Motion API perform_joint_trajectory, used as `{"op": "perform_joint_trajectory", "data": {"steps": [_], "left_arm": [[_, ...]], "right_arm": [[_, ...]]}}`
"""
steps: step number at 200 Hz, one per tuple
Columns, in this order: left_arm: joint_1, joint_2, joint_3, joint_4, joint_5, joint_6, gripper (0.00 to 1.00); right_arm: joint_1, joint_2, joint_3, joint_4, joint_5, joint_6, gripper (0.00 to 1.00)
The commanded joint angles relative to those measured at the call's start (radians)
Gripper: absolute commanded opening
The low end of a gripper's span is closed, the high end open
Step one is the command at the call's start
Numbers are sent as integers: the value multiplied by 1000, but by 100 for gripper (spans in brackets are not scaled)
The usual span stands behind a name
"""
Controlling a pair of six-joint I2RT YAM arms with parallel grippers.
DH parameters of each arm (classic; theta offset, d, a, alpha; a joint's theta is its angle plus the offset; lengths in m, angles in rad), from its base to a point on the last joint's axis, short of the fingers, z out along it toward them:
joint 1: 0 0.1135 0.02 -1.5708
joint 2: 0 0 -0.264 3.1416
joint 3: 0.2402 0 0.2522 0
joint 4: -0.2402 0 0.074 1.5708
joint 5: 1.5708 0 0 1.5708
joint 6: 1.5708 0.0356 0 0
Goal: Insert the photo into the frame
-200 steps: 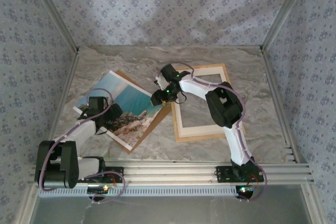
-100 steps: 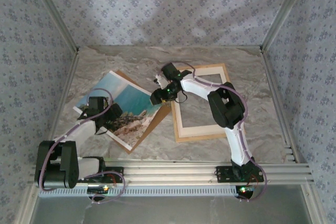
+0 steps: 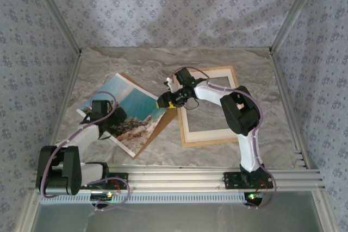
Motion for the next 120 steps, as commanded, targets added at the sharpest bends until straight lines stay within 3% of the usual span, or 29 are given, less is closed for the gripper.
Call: {"op": "perform_joint_trajectory", "data": {"steps": [1, 40, 120], "left_arm": [[1, 15, -25, -12, 55, -10, 89], [0, 17, -26, -7, 57, -11, 89], [0, 15, -31, 2, 59, -10, 89]], "right_arm": [[-6, -52, -56, 163, -77, 128, 67], [-15, -77, -151, 368, -79, 260, 65], [-24, -116, -288, 538, 4, 393, 59]]}}
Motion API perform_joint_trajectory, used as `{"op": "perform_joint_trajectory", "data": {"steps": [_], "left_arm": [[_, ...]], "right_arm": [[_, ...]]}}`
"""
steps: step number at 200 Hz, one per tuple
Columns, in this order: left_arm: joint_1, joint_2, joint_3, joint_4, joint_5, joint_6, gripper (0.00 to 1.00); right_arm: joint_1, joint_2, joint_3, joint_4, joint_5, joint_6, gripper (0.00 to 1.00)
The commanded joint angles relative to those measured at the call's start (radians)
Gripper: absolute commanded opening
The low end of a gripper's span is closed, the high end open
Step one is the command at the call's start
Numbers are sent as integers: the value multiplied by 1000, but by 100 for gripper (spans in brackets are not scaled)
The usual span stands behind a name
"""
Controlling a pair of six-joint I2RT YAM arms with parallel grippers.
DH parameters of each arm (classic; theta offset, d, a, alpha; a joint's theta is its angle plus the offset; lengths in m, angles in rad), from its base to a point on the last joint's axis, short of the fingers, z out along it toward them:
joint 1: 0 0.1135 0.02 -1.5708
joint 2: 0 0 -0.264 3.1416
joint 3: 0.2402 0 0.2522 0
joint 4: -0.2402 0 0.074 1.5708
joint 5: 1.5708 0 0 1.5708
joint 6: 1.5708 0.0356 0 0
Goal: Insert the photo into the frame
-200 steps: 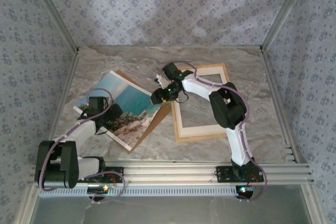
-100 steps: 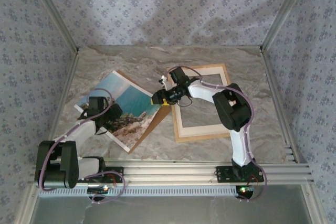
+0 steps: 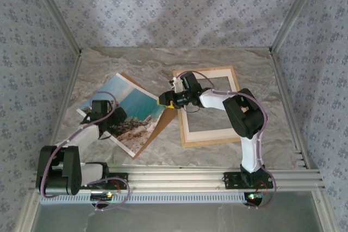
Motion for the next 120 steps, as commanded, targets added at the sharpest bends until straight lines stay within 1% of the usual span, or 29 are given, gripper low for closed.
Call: {"op": "perform_joint_trajectory", "data": {"steps": [1, 78, 120], "left_arm": [[0, 15, -28, -7, 58, -10, 89], [-1, 19, -32, 0, 61, -8, 89], [-1, 23, -32, 5, 62, -8, 89]], "right_arm": [[-10, -38, -51, 93, 26, 69, 59], [-27, -60, -115, 207, 25, 149, 56], [-23, -65, -121, 212, 25, 152, 51]]}}
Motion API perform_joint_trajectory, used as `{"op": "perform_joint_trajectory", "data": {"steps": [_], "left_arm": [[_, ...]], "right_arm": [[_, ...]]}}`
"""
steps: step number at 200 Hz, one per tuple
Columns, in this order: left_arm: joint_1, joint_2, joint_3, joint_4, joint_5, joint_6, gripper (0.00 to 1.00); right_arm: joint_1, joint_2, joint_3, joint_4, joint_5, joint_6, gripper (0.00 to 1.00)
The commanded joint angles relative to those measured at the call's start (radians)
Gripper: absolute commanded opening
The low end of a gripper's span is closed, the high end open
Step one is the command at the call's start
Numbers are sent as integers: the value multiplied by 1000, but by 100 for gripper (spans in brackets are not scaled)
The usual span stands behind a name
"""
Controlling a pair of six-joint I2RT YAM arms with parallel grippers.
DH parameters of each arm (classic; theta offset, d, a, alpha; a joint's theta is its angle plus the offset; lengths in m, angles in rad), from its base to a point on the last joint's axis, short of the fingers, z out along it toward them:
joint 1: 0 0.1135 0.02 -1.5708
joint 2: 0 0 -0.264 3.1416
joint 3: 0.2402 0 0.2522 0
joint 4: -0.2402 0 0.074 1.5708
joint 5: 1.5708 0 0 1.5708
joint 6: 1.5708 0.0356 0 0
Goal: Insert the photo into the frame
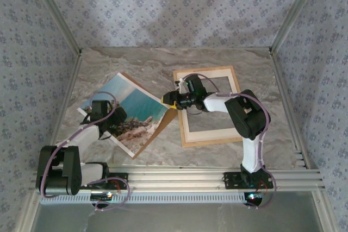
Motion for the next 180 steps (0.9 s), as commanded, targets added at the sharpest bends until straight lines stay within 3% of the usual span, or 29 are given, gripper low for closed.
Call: {"op": "perform_joint_trajectory", "data": {"steps": [1, 116, 164, 180], "left_arm": [[0, 23, -25, -13, 59, -9, 89], [-3, 23, -24, -13, 65, -8, 89], [-2, -12, -8, -33, 80, -19, 89], [-3, -66, 14, -47, 118, -53, 90]], "right_arm": [[1, -33, -10, 30, 2, 15, 50], [59, 12, 22, -117, 87, -107, 28], [57, -42, 94, -297, 145, -203, 0], [54, -89, 154, -405, 176, -275, 0]]}}
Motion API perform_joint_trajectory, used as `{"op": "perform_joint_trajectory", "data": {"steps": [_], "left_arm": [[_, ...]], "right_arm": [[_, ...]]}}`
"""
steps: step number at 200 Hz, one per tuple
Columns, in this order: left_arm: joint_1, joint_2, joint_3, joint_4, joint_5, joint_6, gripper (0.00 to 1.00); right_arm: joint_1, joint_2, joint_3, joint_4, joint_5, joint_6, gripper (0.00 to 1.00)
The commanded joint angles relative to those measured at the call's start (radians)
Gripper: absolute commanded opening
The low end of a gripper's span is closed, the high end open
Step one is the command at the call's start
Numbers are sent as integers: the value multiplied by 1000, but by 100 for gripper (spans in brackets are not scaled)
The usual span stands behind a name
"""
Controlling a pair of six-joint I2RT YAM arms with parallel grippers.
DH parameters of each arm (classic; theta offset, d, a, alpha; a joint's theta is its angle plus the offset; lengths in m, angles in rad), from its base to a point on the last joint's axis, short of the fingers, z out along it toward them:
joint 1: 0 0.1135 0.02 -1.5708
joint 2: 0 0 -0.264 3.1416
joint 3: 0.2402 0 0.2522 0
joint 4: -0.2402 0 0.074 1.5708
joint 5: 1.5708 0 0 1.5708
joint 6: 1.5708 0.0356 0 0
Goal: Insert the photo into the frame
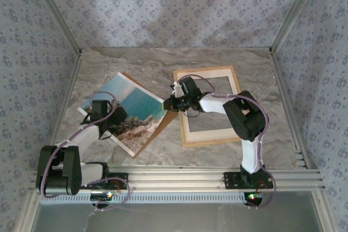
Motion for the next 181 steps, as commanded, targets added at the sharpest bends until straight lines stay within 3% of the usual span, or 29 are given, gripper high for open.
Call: {"op": "perform_joint_trajectory", "data": {"steps": [1, 39, 78, 104, 119, 139, 168, 181], "left_arm": [[-2, -62, 15, -55, 103, -51, 90], [-1, -325, 76, -94, 244, -189, 91], [-2, -477, 156, -211, 300, -209, 91], [-2, -502, 153, -220, 324, -228, 91], [-3, -509, 142, -218, 326, -233, 90], [-4, -512, 127, -218, 319, -228, 90], [-5, -501, 99, -191, 306, -238, 90], [-6, -489, 97, -185, 307, -237, 90]], "right_arm": [[-6, -90, 97, -194, 59, -119, 0], [-66, -277, 214, -571, 150, -314, 0], [-284, -483, 369, -978, 267, -469, 0], [-427, -579, 537, -1197, 568, -536, 0], [-456, -630, 595, -1235, 775, -571, 0], [-399, -735, 527, -1144, 1059, -639, 0], [-173, -830, 243, -947, 1293, -732, 0], [-102, -819, 140, -900, 1335, -760, 0]]}}
